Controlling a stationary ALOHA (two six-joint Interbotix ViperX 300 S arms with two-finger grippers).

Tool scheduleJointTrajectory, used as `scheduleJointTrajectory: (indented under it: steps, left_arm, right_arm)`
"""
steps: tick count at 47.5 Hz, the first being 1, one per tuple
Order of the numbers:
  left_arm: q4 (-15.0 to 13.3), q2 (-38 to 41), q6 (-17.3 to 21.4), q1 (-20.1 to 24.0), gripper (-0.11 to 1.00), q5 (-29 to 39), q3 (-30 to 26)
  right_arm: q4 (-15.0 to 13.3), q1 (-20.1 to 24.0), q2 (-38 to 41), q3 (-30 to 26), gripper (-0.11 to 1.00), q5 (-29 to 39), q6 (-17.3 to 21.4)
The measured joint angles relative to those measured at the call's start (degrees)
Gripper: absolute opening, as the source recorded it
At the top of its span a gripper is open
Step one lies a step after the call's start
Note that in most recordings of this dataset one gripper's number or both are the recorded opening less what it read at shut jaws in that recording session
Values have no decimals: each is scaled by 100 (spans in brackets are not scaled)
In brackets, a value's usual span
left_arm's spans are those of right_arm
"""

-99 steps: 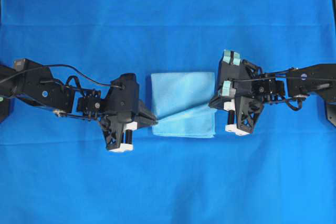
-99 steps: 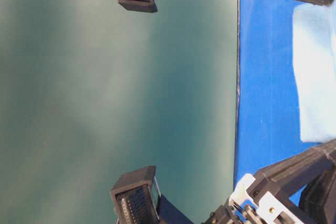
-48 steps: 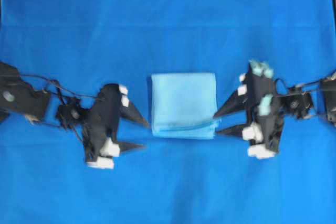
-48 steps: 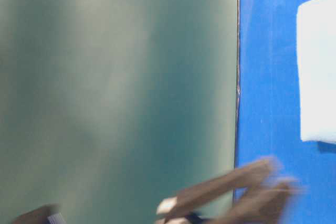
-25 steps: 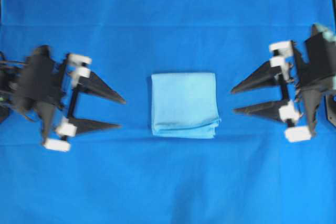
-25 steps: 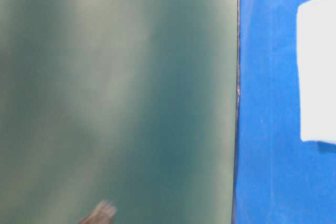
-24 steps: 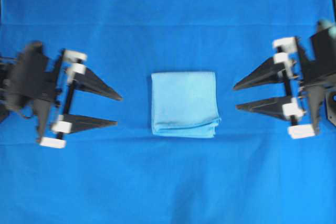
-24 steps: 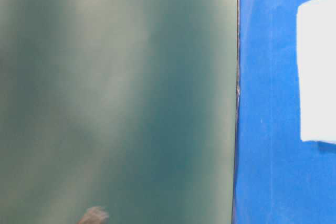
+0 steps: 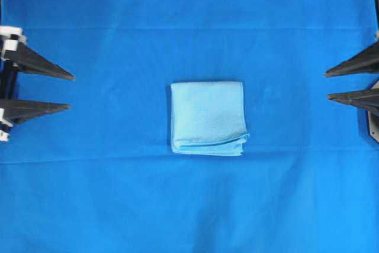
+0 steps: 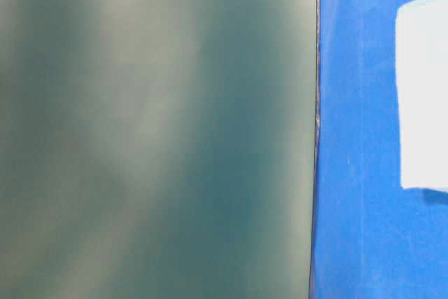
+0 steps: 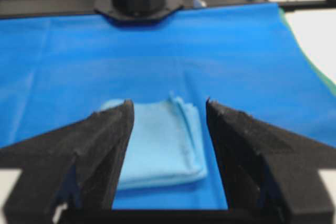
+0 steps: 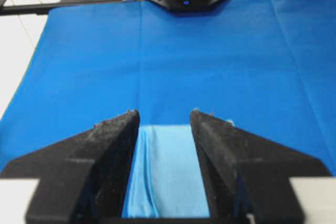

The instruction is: Fold a vertical towel.

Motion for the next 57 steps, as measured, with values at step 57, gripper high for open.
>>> scheduleJointTrajectory:
  steps: [57]
  left_arm:
    - [0,-1811,-413,378,55,149,1582]
  right_arm:
    - [53,-448,-861,1389,50,-650,53]
